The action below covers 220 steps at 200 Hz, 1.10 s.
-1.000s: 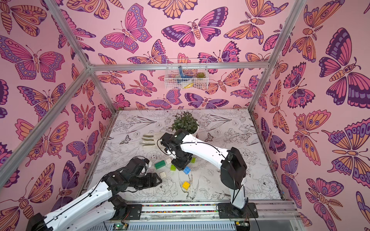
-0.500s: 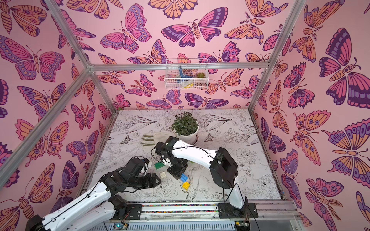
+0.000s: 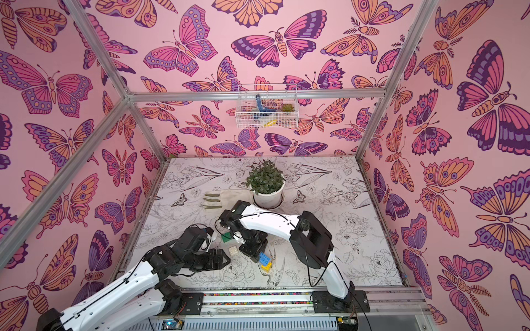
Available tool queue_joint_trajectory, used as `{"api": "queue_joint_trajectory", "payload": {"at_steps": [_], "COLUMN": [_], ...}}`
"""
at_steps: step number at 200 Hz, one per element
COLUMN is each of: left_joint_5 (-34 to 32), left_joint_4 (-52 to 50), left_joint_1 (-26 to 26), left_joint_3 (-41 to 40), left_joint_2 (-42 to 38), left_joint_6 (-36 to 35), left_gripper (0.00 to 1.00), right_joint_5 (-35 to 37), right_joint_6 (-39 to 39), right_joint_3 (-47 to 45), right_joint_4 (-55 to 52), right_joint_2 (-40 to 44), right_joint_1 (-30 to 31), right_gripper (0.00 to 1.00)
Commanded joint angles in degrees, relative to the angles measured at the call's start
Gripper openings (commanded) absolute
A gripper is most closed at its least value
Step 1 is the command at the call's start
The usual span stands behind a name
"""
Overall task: Assemble a giraffe with lego
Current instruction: Assemble the lego brick with the lego brick.
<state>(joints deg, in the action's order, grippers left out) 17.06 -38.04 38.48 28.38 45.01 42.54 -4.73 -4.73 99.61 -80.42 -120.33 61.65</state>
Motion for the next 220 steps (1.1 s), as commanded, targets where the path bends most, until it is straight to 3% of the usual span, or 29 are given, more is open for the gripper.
{"api": "queue_joint_trajectory", "payload": {"at_steps": [1,220], "left_joint_5": [-0.6,-0.9], "left_joint_4": [-1.4,-1.4], "left_joint_1": [-0.4,-0.4], "left_joint_3": [0.4,0.2], "left_joint_2": [-0.2,-1.4], "left_joint_6": [-1.1,-1.2], "left_gripper": [0.81,0.81], "right_joint_5": [1.1,2.4], "right_joint_6": [-1.2,-2.1], "right_joint_3": [1.6,3.6], "right_joint_4": [-2.3,-3.6], "right_joint_2": [-0.9,-3.5], "right_joint_1": [0.4,2.2], "right_gripper": [0.22,0.26]}}
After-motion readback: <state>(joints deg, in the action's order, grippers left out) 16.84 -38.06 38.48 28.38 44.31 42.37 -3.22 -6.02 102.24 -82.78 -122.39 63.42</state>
